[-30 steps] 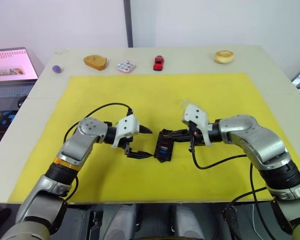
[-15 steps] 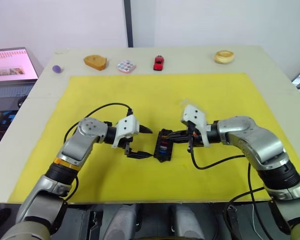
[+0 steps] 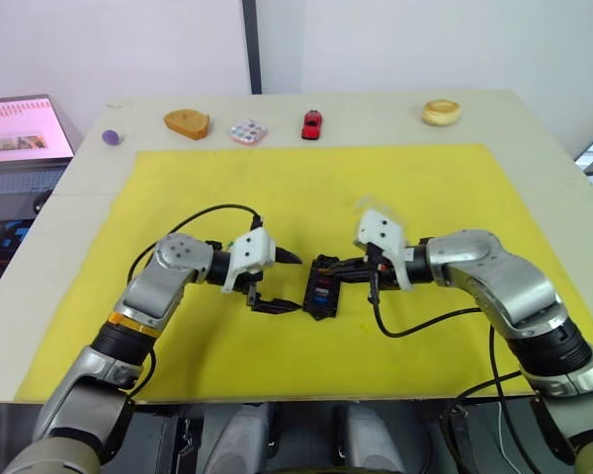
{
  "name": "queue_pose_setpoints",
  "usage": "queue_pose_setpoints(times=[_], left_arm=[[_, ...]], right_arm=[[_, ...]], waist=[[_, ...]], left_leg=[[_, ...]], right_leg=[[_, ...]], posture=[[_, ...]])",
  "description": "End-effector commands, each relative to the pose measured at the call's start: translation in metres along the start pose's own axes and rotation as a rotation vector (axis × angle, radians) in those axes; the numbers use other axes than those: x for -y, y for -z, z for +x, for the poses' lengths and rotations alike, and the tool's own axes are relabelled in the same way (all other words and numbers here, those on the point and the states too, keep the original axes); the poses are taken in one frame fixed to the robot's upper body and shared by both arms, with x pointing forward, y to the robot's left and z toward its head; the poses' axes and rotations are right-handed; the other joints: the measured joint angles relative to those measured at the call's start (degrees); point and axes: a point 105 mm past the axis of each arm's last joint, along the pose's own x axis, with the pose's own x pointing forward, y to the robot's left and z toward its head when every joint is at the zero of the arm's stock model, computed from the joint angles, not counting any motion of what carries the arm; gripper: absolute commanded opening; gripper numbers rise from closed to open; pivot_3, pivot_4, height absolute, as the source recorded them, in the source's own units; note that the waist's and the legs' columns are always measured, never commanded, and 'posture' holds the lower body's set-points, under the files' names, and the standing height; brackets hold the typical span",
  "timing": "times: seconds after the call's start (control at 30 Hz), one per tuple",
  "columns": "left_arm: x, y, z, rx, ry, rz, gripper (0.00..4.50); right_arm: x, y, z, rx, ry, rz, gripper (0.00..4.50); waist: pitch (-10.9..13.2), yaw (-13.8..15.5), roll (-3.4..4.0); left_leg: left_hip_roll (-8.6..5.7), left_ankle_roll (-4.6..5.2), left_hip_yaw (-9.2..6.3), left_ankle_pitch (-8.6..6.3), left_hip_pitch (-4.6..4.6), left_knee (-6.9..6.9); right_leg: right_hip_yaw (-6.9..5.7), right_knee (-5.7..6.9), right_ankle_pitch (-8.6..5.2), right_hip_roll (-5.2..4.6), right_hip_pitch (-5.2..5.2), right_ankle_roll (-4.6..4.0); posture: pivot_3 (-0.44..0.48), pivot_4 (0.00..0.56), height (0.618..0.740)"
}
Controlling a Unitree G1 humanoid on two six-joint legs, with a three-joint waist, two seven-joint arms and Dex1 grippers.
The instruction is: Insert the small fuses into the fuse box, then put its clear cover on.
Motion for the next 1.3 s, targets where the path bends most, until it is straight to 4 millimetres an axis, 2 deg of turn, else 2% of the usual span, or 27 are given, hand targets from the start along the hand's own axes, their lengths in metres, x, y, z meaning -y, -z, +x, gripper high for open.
queue_pose_setpoints(times=[0.03, 0.33, 0.43, 0.57, 0.9, 1.07, 1.3], left_arm=[[0.000, -0.005, 0.000, 0.006, -0.003, 0.036, 4.47], [0.001, -0.004, 0.002, 0.004, -0.003, 0.034, 4.47], [0.001, -0.006, 0.004, 0.006, 0.001, 0.037, 4.50], [0.003, -0.006, 0.005, 0.006, 0.011, 0.037, 4.50], [0.004, -0.006, 0.005, 0.006, 0.013, 0.040, 4.50], [0.003, -0.003, 0.004, 0.001, 0.001, 0.036, 4.50], [-0.005, -0.003, -0.004, 0.010, -0.046, 0.016, 4.50]], right_arm=[[-0.001, 0.011, 0.003, -0.070, 0.003, -0.002, 0.00], [-0.006, 0.003, -0.001, -0.035, -0.031, 0.023, 0.00], [-0.004, 0.000, -0.003, -0.030, -0.027, 0.022, 1.00], [-0.004, -0.003, -0.003, -0.027, -0.022, 0.015, 2.86], [0.002, -0.017, -0.009, 0.030, 0.001, -0.006, 2.86], [0.006, -0.033, -0.015, 0.073, 0.007, -0.028, 2.86], [0.010, -0.045, -0.019, 0.007, -0.049, -0.093, 2.86]], waist=[[0.0, 0.0, 0.00], [0.0, 0.0, 0.00], [0.0, 0.1, 0.00], [0.0, 0.0, -0.01], [0.0, 0.0, 0.00], [0.0, 0.0, 0.00], [0.0, 0.0, 0.00]], left_leg=[[0.00, 0.00, 0.00, 0.00, 0.01, 0.00], [0.00, 0.00, -0.01, 0.00, 0.01, 0.02], [0.00, 0.00, -0.01, 0.00, 0.01, 0.02], [-0.01, 0.01, -0.01, -0.01, 0.01, 0.03], [0.00, 0.00, -0.01, 0.00, 0.00, 0.02], [0.00, 0.00, -0.01, 0.00, -0.01, 0.03], [-0.01, 0.00, -0.01, 0.00, -0.02, 0.03]], right_leg=[[0.00, 0.00, 0.00, 0.00, 0.01, 0.00], [0.00, 0.00, 0.00, 0.00, 0.03, 0.00], [0.00, 0.00, 0.00, 0.00, 0.03, 0.00], [-0.01, 0.00, 0.00, -0.01, 0.03, 0.00], [0.00, 0.01, 0.00, 0.00, 0.01, 0.00], [0.00, 0.01, 0.00, 0.00, 0.01, 0.00], [-0.01, 0.03, 0.00, 0.00, -0.02, 0.00]], posture=[[0.000, 0.150, 0.740], [0.000, 0.150, 0.740], [0.000, 0.150, 0.740], [0.000, 0.150, 0.740], [0.000, 0.150, 0.740], [0.000, 0.150, 0.740], [0.000, 0.150, 0.740]])
